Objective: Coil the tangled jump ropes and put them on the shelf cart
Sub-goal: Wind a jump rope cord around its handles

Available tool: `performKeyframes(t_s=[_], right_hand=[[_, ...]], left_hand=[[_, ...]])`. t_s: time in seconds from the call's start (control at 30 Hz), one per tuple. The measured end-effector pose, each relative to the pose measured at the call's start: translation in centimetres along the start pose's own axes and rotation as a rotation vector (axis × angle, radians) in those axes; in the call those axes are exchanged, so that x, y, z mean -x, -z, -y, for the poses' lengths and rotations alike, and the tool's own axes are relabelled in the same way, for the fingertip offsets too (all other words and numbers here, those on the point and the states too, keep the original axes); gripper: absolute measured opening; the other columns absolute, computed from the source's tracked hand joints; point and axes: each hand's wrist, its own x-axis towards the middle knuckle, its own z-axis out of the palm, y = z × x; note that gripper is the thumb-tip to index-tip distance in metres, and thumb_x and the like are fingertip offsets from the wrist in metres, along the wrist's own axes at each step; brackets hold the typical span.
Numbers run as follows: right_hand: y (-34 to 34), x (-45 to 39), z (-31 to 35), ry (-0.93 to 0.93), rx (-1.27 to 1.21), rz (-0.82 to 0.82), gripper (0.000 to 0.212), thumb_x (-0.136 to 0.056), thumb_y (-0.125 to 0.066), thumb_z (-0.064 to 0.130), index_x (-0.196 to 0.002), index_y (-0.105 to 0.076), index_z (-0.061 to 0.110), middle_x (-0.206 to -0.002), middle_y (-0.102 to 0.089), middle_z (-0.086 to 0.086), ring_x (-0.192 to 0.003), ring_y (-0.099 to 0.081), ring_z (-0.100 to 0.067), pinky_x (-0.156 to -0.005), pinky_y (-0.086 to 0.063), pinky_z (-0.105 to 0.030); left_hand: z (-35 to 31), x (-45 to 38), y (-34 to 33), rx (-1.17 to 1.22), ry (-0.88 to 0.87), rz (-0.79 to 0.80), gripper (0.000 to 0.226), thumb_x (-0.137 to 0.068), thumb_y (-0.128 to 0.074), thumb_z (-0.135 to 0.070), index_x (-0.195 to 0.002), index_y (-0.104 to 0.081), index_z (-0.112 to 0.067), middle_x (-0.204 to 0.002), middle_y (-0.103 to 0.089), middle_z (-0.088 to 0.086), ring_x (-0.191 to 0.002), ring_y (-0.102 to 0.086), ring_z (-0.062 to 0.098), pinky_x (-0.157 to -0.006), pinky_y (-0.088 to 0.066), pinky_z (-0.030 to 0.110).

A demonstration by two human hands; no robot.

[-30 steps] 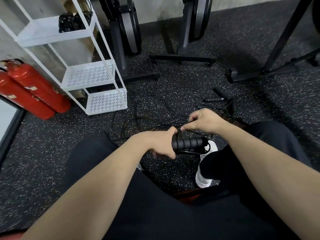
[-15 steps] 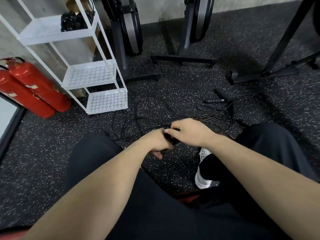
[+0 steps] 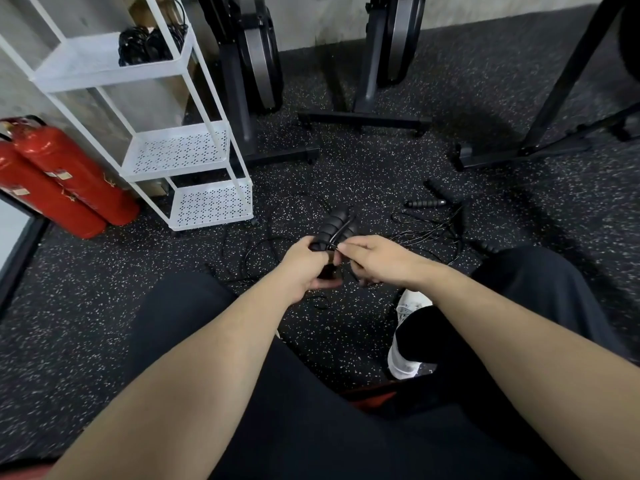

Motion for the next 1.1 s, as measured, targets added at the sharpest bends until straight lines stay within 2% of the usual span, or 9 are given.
performKeyframes(t_s=[0.07, 0.13, 0.23, 0.37, 0.53, 0.7, 0.87, 0.97, 1.1], right_hand=[[0.2, 0.1, 0.0, -0.006, 0.045, -0.01, 0.031, -0.109, -0.04, 0.035, -0.099, -0.064, 0.018, -0.06, -0.049, 0.009, -0.047, -0.042, -0.008, -0.05, -0.043, -0.025], [0.7, 0.1, -0.1, -0.034, 0.107, -0.038, 0.033, -0.108, -0.042, 0.041, -0.098, -0.066, 0.02, -0.066, -0.05, 0.006, -0.044, -0.039, -0.004, -0.044, -0.035, -0.018], [1.7, 0.2, -0.8, -0.084, 0.064, -0.005, 0.039, -0.105, -0.044, 0.049, -0.09, -0.066, 0.021, -0.061, -0.047, 0.011, -0.05, -0.038, -0.007, -0.049, -0.033, -0.021], [2.4, 0.4, -2.0, -0.105, -0.172, 0.111, 0.034, -0.106, -0.047, 0.044, -0.088, -0.057, 0.017, -0.059, -0.036, 0.008, -0.053, -0.03, -0.009, -0.051, -0.025, -0.023], [2.6, 0.6, -2.0, -0.022, -0.288, 0.095, 0.03, -0.102, -0.053, 0.042, -0.085, -0.06, 0.018, -0.059, -0.034, 0.007, -0.052, -0.028, -0.01, -0.05, -0.025, -0.022], [2.8, 0.6, -1.9, -0.014, -0.267, 0.006, 0.039, -0.08, -0.066, 0.061, -0.078, -0.065, 0.022, -0.056, -0.041, 0.008, -0.049, -0.032, -0.009, -0.05, -0.028, -0.022], [2.5, 0.7, -1.7, -0.026, -0.292, 0.052, 0.042, -0.081, -0.063, 0.062, -0.071, -0.059, 0.021, -0.054, -0.035, 0.006, -0.05, -0.029, -0.012, -0.051, -0.029, -0.024], [2.6, 0.6, -1.7, 0.03, -0.392, 0.067, 0.036, -0.088, -0.06, 0.053, -0.08, -0.065, 0.019, -0.058, -0.033, 0.006, -0.054, -0.026, -0.012, -0.054, -0.026, -0.027], [3.2, 0.5, -2.0, 0.062, -0.493, 0.099, 0.029, -0.096, -0.057, 0.039, -0.098, -0.073, 0.016, -0.065, -0.038, 0.004, -0.057, -0.03, -0.011, -0.054, -0.029, -0.025]], left_hand=[[-0.5, 0.2, 0.4, 0.089, 0.037, 0.017, 0.036, -0.089, -0.067, 0.011, -0.119, -0.06, -0.007, -0.116, -0.066, 0.016, -0.097, -0.068, 0.027, -0.059, -0.062, 0.033], [-1.0, 0.6, 1.1, 0.117, 0.08, 0.055, 0.036, -0.092, -0.068, 0.005, -0.126, -0.058, -0.003, -0.113, -0.067, 0.02, -0.081, -0.07, 0.023, -0.056, -0.059, 0.026], [-1.4, 1.1, 1.8, 0.129, 0.126, 0.145, 0.034, -0.094, -0.069, 0.001, -0.126, -0.059, -0.003, -0.113, -0.064, 0.023, -0.072, -0.071, 0.022, -0.054, -0.057, 0.021], [-2.2, 2.0, 2.2, 0.216, 0.14, 0.217, 0.018, -0.096, -0.066, -0.001, -0.113, -0.062, -0.004, -0.098, -0.068, 0.02, -0.074, -0.072, 0.022, -0.051, -0.057, 0.017], [-3.0, 3.1, 2.4, 0.34, 0.069, 0.273, 0.008, -0.098, -0.062, -0.003, -0.106, -0.062, -0.004, -0.09, -0.076, 0.019, -0.081, -0.076, 0.029, -0.052, -0.058, 0.018], [-3.1, 3.9, 2.4, 0.292, 0.011, 0.35, 0.023, -0.095, -0.062, -0.005, -0.118, -0.061, -0.01, -0.106, -0.076, 0.016, -0.089, -0.077, 0.035, -0.053, -0.059, 0.021], [-3.2, 4.0, 2.3, 0.399, -0.02, 0.316, 0.03, -0.081, -0.069, -0.021, -0.108, -0.065, -0.011, -0.092, -0.077, 0.013, -0.074, -0.077, 0.027, -0.047, -0.056, 0.017], [-3.3, 3.6, 2.4, 0.489, -0.033, 0.284, 0.034, -0.08, -0.069, -0.031, -0.104, -0.07, -0.008, -0.085, -0.075, 0.009, -0.067, -0.073, 0.021, -0.043, -0.053, 0.016], [-3.4, 3.1, 2.7, 0.532, -0.054, 0.253, 0.036, -0.081, -0.069, -0.038, -0.094, -0.081, -0.006, -0.09, -0.074, 0.012, -0.067, -0.073, 0.02, -0.048, -0.057, 0.019]])
